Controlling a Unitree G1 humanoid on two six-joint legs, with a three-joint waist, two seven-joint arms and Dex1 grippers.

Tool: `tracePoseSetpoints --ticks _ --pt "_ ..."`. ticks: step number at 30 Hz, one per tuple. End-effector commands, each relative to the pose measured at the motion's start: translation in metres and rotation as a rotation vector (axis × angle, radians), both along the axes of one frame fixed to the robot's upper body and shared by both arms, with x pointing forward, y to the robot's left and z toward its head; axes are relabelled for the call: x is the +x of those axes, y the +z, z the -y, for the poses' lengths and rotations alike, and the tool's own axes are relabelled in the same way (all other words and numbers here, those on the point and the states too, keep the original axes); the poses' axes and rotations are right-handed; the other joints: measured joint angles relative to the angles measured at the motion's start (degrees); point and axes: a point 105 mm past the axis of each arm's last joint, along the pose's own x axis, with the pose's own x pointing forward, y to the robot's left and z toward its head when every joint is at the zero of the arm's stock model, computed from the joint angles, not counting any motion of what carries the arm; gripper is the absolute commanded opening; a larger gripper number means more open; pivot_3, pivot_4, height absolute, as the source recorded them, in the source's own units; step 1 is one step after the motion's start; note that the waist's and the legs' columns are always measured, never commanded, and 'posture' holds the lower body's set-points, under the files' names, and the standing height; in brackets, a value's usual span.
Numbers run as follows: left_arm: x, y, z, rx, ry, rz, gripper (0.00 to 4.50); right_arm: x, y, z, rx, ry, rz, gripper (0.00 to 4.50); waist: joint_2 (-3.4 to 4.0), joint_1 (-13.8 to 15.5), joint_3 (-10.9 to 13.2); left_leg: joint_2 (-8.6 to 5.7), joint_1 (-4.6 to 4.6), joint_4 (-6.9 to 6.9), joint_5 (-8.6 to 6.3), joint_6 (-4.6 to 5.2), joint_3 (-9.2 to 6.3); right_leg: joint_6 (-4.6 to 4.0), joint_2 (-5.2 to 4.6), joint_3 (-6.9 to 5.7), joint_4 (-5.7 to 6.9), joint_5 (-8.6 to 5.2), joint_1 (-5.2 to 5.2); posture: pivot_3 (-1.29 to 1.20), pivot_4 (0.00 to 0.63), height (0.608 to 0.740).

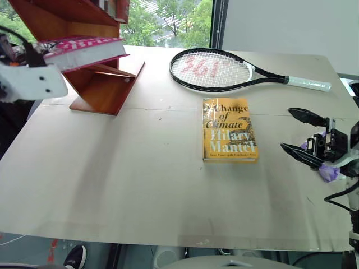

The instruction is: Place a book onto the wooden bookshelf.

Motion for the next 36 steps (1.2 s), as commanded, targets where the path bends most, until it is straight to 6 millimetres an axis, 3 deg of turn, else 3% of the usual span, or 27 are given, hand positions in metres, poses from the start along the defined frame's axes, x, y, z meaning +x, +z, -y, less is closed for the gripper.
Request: tracePoseSetpoints --ticks 1,4,9,14,21,28,36 --pt "0.002 0.018 -0.004 0.045 0.034 0.023 0.09 -0.006 0.004 -0.002 0.016 -0.023 0.028 4.5 -0.01 0.0 0.0 -0.01 -0.02 0.0 0.0 0.0 0.02 0.01 0.02 0.01 0.0 0.0 -0.03 0.0 0.15 0.74" --pt "0.016 0.016 -0.009 0.074 0.09 -0.039 0.09 -0.009 0.0 -0.004 0.019 -0.034 0.024 4.5 -0.03 0.15 -0.01 0.0 -0.28 0.1 0.01 0.0 0.01 0.02 0.15 -0.08 0.02 -0.01 -0.24 0.0 0.15 0.74" --pt "0.034 0.033 0.006 0.112 0.104 -0.059 0.09 -0.008 0.004 -0.001 0.035 -0.079 0.04 4.5 -0.2 0.47 0.01 -0.03 -0.51 0.35 0.03 0.0 0.09 0.16 0.46 -0.27 0.11 0.07 -0.45 0.0 0.15 0.74" --pt "0.05 0.036 0.001 0.164 0.154 -0.1 0.09 -0.01 0.003 -0.005 0.042 -0.094 0.037 4.5 -0.29 0.11 0.02 -0.04 -0.48 0.4 0.03 0.0 0.12 0.22 0.48 -0.16 0.11 0.09 -0.44 0.0 0.15 0.74" --pt "0.062 0.043 0.017 0.218 0.143 -0.145 0.09 -0.009 0.004 -0.01 0.055 -0.105 0.041 4.5 -0.31 0.15 0.02 0.0 -0.4 0.47 0.08 -0.06 0.09 0.21 0.47 -0.14 0.32 0.09 -0.45 0.0 0.15 0.74" --pt "0.05 0.047 0.022 0.225 0.141 -0.151 0.09 -0.006 0.006 -0.014 0.069 -0.106 0.036 4.5 -0.31 0.11 0.02 0.0 -0.46 0.57 0.08 -0.05 0.09 0.21 0.44 -0.11 0.27 0.09 -0.45 0.0 0.15 0.74" --pt "0.025 0.045 -0.005 0.2 0.248 -0.131 0.09 0.005 0.008 -0.018 0.066 -0.057 0.025 4.5 -0.44 -0.1 0.07 0.05 -0.57 0.96 0.07 -0.03 0.08 0.23 0.41 0.03 0.36 0.1 -0.43 0.0 0.15 0.74"
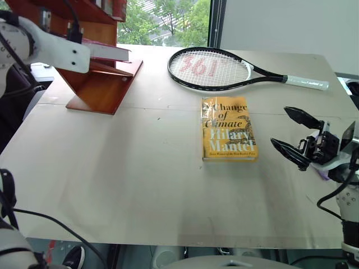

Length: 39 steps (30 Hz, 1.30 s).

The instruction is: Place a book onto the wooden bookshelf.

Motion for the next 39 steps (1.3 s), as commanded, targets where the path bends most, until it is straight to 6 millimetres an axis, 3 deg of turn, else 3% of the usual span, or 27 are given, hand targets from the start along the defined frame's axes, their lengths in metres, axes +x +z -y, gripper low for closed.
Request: tracePoseSetpoints --ticks 1,9,18,24,33,38,39 --pt "-0.02 0.03 -0.014 -0.008 0.062 0.114 0.09 0.001 0.007 -0.002 0.001 0.024 0.03 4.5 -0.05 0.16 0.01 0.01 0.0 0.01 0.0 0.0 -0.02 0.0 0.01 0.04 0.02 0.0 0.0 0.0 0.15 0.74" --pt "-0.007 0.019 -0.02 -0.018 0.089 0.106 0.09 0.003 0.003 -0.009 0.022 0.037 0.035 4.5 -0.08 0.07 -0.01 0.0 0.08 0.02 0.0 0.0 0.03 -0.01 0.05 0.22 0.3 0.0 -0.03 0.0 0.15 0.74" --pt "0.01 0.026 -0.022 0.056 0.125 0.094 0.09 0.002 -0.005 -0.008 0.04 0.024 0.032 4.5 -0.16 0.02 -0.05 -0.01 0.11 0.05 0.0 0.01 0.11 -0.02 0.11 0.24 0.61 0.0 -0.18 0.0 0.15 0.74" --pt "0.018 0.026 -0.007 0.069 0.076 0.091 0.09 0.002 -0.007 -0.006 0.041 0.028 0.033 4.5 -0.17 0.2 -0.06 -0.01 0.04 0.06 0.0 0.01 0.1 -0.02 0.07 0.24 0.63 -0.01 -0.22 0.0 0.15 0.74" --pt "0.005 0.034 -0.006 0.067 0.083 0.108 0.09 0.003 -0.008 -0.004 0.033 0.026 0.031 4.5 -0.19 0.26 -0.05 -0.01 -0.03 0.09 0.0 0.01 0.05 -0.02 0.02 0.25 0.63 -0.01 -0.21 0.0 0.15 0.74" --pt "0.006 0.024 -0.012 0.067 0.108 0.064 0.09 0.003 -0.009 -0.004 0.033 0.03 0.032 4.5 -0.19 0.23 -0.05 -0.02 -0.05 0.1 0.0 0.01 0.09 -0.02 0.03 0.22 0.63 -0.01 -0.21 0.0 0.15 0.74" --pt "0.007 0.023 -0.011 0.069 0.107 0.061 1.08 0.003 -0.01 -0.004 0.034 0.03 0.032 4.5 -0.19 0.23 -0.05 -0.02 -0.05 0.1 0.0 0.01 0.09 -0.02 0.03 0.22 0.62 -0.01 -0.21 0.0 0.15 0.74"
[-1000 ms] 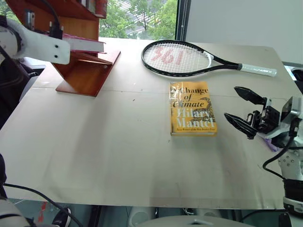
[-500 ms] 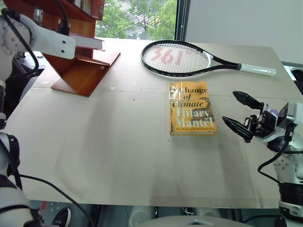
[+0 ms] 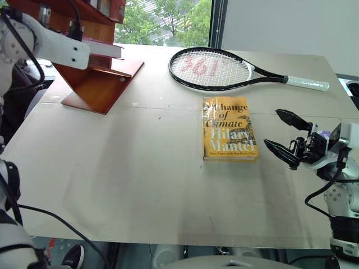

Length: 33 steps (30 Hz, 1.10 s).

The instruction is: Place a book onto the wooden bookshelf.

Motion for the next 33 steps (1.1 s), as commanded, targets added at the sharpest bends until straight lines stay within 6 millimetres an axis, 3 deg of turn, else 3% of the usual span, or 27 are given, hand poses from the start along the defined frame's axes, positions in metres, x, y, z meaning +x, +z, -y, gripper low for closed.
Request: tracePoseSetpoints --ticks 1,8,16,26,30,33 --pt "-0.006 0.016 -0.005 -0.013 0.022 0.061 1.31 -0.002 0.007 0.001 0.001 -0.001 0.045 4.5 0.0 0.0 0.0 0.0 0.0 0.0 0.0 0.0 0.0 0.0 0.0 0.0 -0.01 0.0 0.0 0.0 0.15 0.74" --pt "0.0 0.014 -0.003 -0.02 0.019 0.046 4.45 -0.005 0.005 -0.001 0.008 -0.007 0.044 4.5 -0.02 0.09 -0.01 -0.01 0.01 0.01 0.0 0.0 -0.01 0.0 0.01 0.0 -0.01 0.0 0.0 0.0 0.15 0.74" --pt "-0.002 0.017 0.0 -0.036 -0.004 0.046 4.45 -0.007 0.005 -0.003 0.013 -0.02 0.041 4.5 -0.02 0.0 -0.01 -0.01 0.01 0.02 0.0 0.0 0.0 0.0 0.01 -0.01 0.02 0.0 0.0 0.0 0.15 0.74" --pt "-0.055 0.003 0.011 -0.305 -0.027 -0.037 4.45 -0.002 0.006 0.009 -0.018 -0.03 0.03 4.5 0.01 -0.1 0.01 0.01 0.06 0.05 0.0 0.0 0.04 0.0 -0.13 0.05 -0.08 0.0 0.0 0.0 0.15 0.74" --pt "-0.063 0.024 0.023 -0.379 -0.111 0.12 4.45 0.004 0.004 0.012 -0.05 0.001 0.024 4.5 -0.09 0.17 -0.03 0.01 0.06 0.08 0.0 0.0 -0.03 0.0 0.0 0.06 -0.06 0.0 0.02 0.0 0.15 0.74" --pt "-0.064 0.036 0.047 -0.547 -0.259 0.224 4.45 0.008 0.004 0.011 -0.044 0.012 0.025 4.5 -0.11 0.28 -0.04 -0.01 0.12 0.09 -0.01 0.01 -0.11 0.0 -0.03 0.06 -0.02 0.0 0.11 0.0 0.15 0.74"
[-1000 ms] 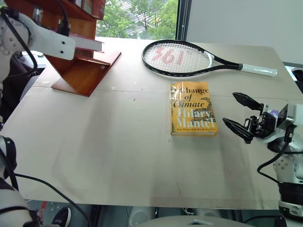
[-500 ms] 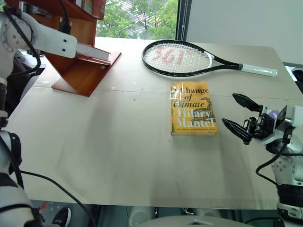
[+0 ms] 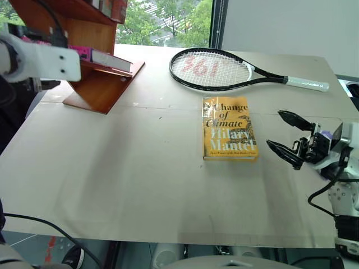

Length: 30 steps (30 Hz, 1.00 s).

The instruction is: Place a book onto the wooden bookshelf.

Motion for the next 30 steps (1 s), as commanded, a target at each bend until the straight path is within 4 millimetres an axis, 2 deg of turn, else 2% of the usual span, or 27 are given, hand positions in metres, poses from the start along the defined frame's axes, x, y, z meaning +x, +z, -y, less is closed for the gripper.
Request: tracePoseSetpoints --ticks 1,2,4,6,10,12,16,19,20,22,24,25,26,27,28,29,30 --pt "-0.012 0.026 0.031 -0.226 -0.155 0.175 4.45 -0.001 0.005 0.0 0.001 0.018 0.037 4.5 0.0 0.01 0.0 0.0 0.01 0.0 0.0 0.0 -0.01 0.0 -0.03 -0.01 -0.02 0.0 0.03 0.0 0.15 0.74" --pt "-0.011 0.022 0.041 -0.323 -0.202 0.177 4.45 -0.001 0.005 0.0 0.002 0.025 0.035 4.5 0.0 0.0 0.0 0.0 0.01 0.03 0.0 0.0 -0.03 0.0 -0.07 -0.01 -0.01 0.0 0.06 0.0 0.15 0.74" --pt "-0.008 -0.008 0.074 -0.669 -0.327 0.13 4.45 -0.001 0.004 0.0 -0.003 0.032 0.034 4.5 0.14 -0.02 -0.08 0.0 0.03 0.05 0.0 0.0 -0.02 0.0 -0.09 0.01 0.0 0.0 0.08 0.0 0.15 0.74" --pt "-0.011 -0.023 0.09 -0.863 -0.37 0.098 4.45 -0.002 0.005 0.001 -0.006 0.033 0.035 4.5 0.18 -0.13 -0.11 0.0 0.05 0.11 0.0 0.0 -0.04 0.01 -0.24 0.01 -0.01 0.0 0.18 0.0 0.15 0.74" --pt "-0.007 -0.058 0.1 -1.265 -0.336 0.141 4.45 -0.003 0.006 0.007 -0.014 0.013 0.038 4.5 0.11 -0.57 -0.07 0.04 0.04 0.13 0.0 -0.01 -0.06 0.0 -0.16 0.1 0.04 0.01 0.16 0.0 0.15 0.74" --pt "-0.006 -0.062 0.1 -1.388 -0.338 0.262 4.45 -0.004 0.004 0.009 -0.02 0.005 0.036 4.5 0.11 -0.51 -0.07 0.06 0.03 0.14 0.01 -0.01 -0.07 0.0 -0.14 0.1 0.04 0.01 0.16 0.0 0.15 0.74" --pt "-0.004 -0.088 0.109 -1.569 -0.45 0.382 4.45 -0.009 -0.002 0.007 -0.018 -0.001 0.017 4.5 0.12 -0.07 -0.12 0.06 0.14 0.12 0.0 -0.01 -0.08 -0.01 -0.23 0.08 -0.14 0.01 0.35 0.0 0.15 0.74" --pt "0.008 -0.095 0.092 -1.678 -0.392 0.518 4.45 -0.009 0.001 0.003 -0.016 -0.001 0.025 4.5 0.09 0.02 -0.11 0.04 0.17 0.13 0.0 -0.01 -0.15 -0.02 -0.32 -0.09 -0.17 0.02 0.42 0.0 0.15 0.74" --pt "0.011 -0.095 0.087 -1.672 -0.373 0.554 4.22 -0.009 0.002 0.002 -0.015 -0.005 0.028 4.5 0.09 -0.03 -0.11 0.02 0.2 0.14 0.0 -0.01 -0.17 -0.03 -0.35 -0.11 -0.12 0.04 0.43 0.0 0.15 0.74" --pt "0.017 -0.093 0.092 -1.665 -0.411 0.552 3.63 -0.01 0.003 0.002 -0.013 -0.011 0.03 4.5 0.09 -0.1 -0.11 0.0 0.39 0.13 0.0 -0.01 -0.16 -0.03 -0.35 -0.08 -0.03 0.04 0.56 0.0 0.15 0.74" --pt "0.019 -0.091 0.098 -1.651 -0.453 0.545 2.66 -0.011 0.003 0.001 -0.013 -0.013 0.029 4.5 0.09 -0.08 -0.11 -0.02 0.57 0.07 -0.01 -0.01 -0.13 -0.03 -0.35 -0.06 -0.04 0.04 0.71 0.0 0.15 0.74" --pt "0.021 -0.089 0.102 -1.655 -0.477 0.53 2.58 -0.011 0.003 0.0 -0.013 -0.013 0.028 4.5 0.09 -0.05 -0.11 -0.02 0.57 0.06 -0.01 -0.01 -0.13 -0.03 -0.35 -0.05 -0.05 0.04 0.71 0.0 0.15 0.74" --pt "0.023 -0.088 0.106 -1.659 -0.494 0.518 1.97 -0.012 0.003 -0.001 -0.013 -0.013 0.027 4.5 0.09 -0.04 -0.11 -0.02 0.57 0.06 -0.01 -0.01 -0.13 -0.03 -0.36 -0.05 -0.05 0.04 0.71 0.0 0.15 0.74" --pt "0.025 -0.086 0.106 -1.675 -0.508 0.511 1.85 -0.011 0.005 -0.002 -0.013 -0.017 0.03 4.5 0.09 -0.03 -0.11 -0.03 0.55 0.06 -0.01 -0.01 -0.13 -0.03 -0.36 -0.05 -0.11 0.03 0.7 0.0 0.15 0.74" --pt "0.027 -0.085 0.106 -1.687 -0.515 0.507 1.24 -0.011 0.006 -0.002 -0.013 -0.021 0.033 4.5 0.09 -0.05 -0.11 -0.02 0.53 0.05 -0.01 -0.01 -0.13 -0.03 -0.35 -0.06 -0.14 0.03 0.7 0.0 0.15 0.74" --pt "0.029 -0.084 0.1 -1.691 -0.507 0.529 1.15 -0.01 0.008 -0.002 -0.013 -0.025 0.035 4.5 0.09 -0.07 -0.11 -0.02 0.53 0.05 -0.01 -0.01 -0.13 -0.03 -0.35 -0.06 -0.14 0.03 0.7 0.0 0.15 0.74" --pt "0.03 -0.082 0.096 -1.692 -0.501 0.546 0.78 -0.01 0.008 -0.002 -0.013 -0.028 0.037 4.5 0.09 -0.12 -0.11 -0.02 0.52 0.05 -0.01 -0.01 -0.13 -0.03 -0.35 -0.06 -0.14 0.03 0.69 0.0 0.15 0.74"
